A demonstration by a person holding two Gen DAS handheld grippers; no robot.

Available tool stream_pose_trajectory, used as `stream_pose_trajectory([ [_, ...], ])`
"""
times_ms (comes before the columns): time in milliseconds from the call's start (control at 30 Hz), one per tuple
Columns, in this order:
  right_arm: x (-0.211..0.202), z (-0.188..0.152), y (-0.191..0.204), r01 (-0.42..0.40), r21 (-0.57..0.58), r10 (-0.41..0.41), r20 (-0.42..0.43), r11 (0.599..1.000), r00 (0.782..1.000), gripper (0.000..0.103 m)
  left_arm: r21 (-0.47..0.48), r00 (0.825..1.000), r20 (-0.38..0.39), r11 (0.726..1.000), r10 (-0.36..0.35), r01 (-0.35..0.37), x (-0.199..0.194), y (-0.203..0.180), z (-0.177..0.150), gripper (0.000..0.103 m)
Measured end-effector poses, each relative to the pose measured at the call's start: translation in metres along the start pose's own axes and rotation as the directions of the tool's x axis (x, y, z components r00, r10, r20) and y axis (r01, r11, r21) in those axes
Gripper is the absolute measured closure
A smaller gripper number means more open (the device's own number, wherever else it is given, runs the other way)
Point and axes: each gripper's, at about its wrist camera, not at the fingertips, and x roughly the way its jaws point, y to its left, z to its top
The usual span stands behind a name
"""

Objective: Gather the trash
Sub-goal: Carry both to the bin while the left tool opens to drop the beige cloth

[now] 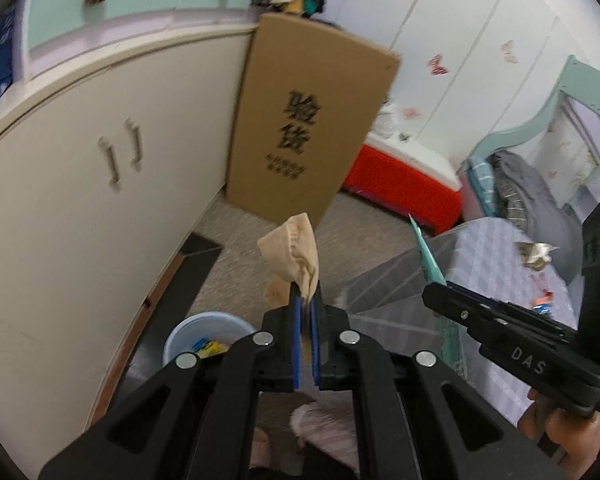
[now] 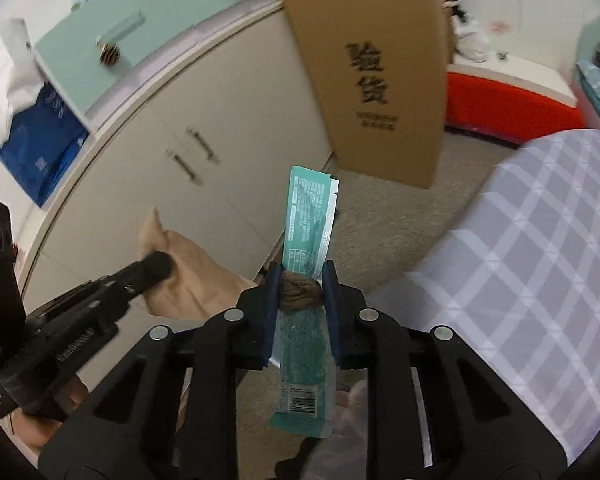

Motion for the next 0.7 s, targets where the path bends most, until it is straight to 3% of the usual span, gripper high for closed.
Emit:
stream_pose_trajectory([
  [333, 0.076, -0.023, 0.038, 0.01, -0.022, -0.012, -0.103, 1.0, 0.995, 0.082, -0.001, 0.994, -0.075, 0.997, 0.081, -0.081, 0.042, 0.048, -0.01, 0.099],
  [700, 0.082, -0.026, 0.038, 0.059, -0.038, -0.062, -0.084, 0.998, 0.995, 0.082, -0.02, 0.984, -0.144, 0.994, 0.104, -0.108, 0.075, 0.061, -0.015, 0.097],
])
